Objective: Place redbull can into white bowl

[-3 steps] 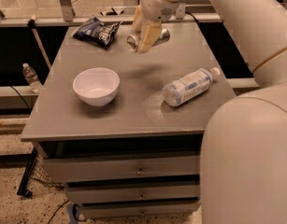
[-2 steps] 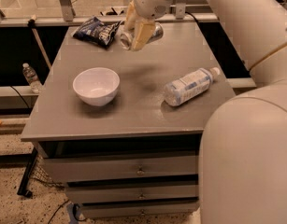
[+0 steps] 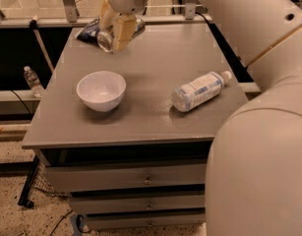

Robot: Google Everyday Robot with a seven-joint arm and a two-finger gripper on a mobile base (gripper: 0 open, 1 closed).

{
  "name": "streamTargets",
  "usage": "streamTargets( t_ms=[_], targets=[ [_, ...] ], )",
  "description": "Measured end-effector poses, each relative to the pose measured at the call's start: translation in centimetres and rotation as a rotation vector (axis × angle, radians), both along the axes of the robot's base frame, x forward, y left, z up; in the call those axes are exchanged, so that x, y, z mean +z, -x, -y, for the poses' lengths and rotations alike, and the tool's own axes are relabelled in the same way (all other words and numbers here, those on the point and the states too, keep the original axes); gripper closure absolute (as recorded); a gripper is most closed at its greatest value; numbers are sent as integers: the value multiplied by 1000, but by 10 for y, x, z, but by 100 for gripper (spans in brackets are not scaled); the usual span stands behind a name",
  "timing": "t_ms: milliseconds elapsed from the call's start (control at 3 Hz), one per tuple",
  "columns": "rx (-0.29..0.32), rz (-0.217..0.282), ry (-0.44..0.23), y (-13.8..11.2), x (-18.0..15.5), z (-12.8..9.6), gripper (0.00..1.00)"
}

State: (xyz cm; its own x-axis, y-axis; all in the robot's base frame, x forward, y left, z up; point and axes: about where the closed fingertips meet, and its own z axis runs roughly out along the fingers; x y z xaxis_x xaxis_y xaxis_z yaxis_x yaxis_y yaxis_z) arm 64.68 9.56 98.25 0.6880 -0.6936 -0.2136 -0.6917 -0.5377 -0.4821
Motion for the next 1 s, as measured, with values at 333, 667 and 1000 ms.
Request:
streamTargets(
  t_ms=[333, 667, 1000],
  targets=[
    [48, -11, 65, 18, -12, -19, 100],
    [75, -36, 107, 39, -27, -33, 100],
    [93, -52, 137, 54, -38, -41, 100]
  ],
)
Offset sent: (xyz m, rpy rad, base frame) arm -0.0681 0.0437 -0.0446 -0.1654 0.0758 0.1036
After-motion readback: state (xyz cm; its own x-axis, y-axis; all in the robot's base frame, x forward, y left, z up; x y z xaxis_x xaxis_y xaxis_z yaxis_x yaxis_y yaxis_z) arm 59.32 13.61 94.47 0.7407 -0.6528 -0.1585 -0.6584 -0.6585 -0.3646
